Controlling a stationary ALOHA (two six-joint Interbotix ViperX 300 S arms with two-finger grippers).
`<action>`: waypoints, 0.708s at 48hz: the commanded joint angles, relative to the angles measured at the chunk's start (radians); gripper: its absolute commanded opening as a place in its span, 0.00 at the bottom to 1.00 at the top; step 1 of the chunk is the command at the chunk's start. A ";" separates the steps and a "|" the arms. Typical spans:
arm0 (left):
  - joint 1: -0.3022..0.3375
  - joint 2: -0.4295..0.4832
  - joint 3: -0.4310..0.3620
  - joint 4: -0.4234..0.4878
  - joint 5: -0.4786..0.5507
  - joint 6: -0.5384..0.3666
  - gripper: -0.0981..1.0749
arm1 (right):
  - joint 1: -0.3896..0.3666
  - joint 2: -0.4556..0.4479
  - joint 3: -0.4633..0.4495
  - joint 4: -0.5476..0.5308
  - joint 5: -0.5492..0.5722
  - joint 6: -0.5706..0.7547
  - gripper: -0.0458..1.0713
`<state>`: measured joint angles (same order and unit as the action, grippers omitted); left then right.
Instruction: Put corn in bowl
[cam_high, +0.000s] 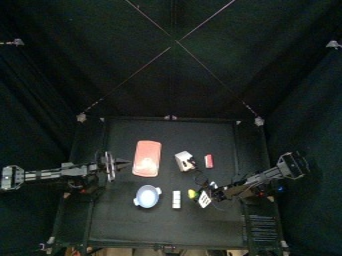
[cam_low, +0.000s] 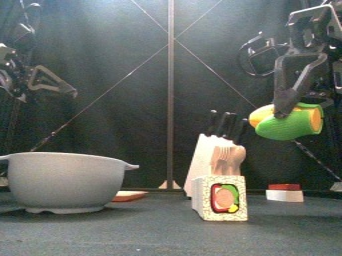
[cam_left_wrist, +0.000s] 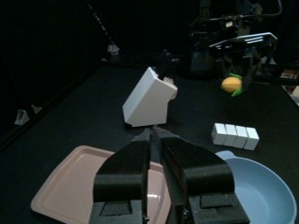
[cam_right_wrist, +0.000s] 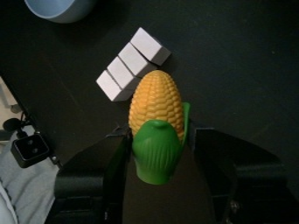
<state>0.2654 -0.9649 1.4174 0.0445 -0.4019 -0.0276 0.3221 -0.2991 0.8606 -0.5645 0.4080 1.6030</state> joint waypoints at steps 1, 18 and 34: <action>0.006 0.003 -0.028 0.000 -0.009 0.002 0.55 | -0.003 -0.014 -0.014 -0.002 -0.006 0.002 0.63; 0.015 0.003 -0.020 0.000 -0.008 0.000 0.55 | -0.008 0.083 -0.100 -0.081 -0.140 0.000 0.63; 0.014 0.005 -0.014 -0.002 -0.009 0.000 0.55 | -0.087 0.327 -0.333 -0.293 -0.285 0.002 0.63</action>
<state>0.2777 -0.9633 1.4174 0.0430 -0.4019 -0.0276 0.2684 -0.0123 0.6243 -0.8145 0.1411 1.6045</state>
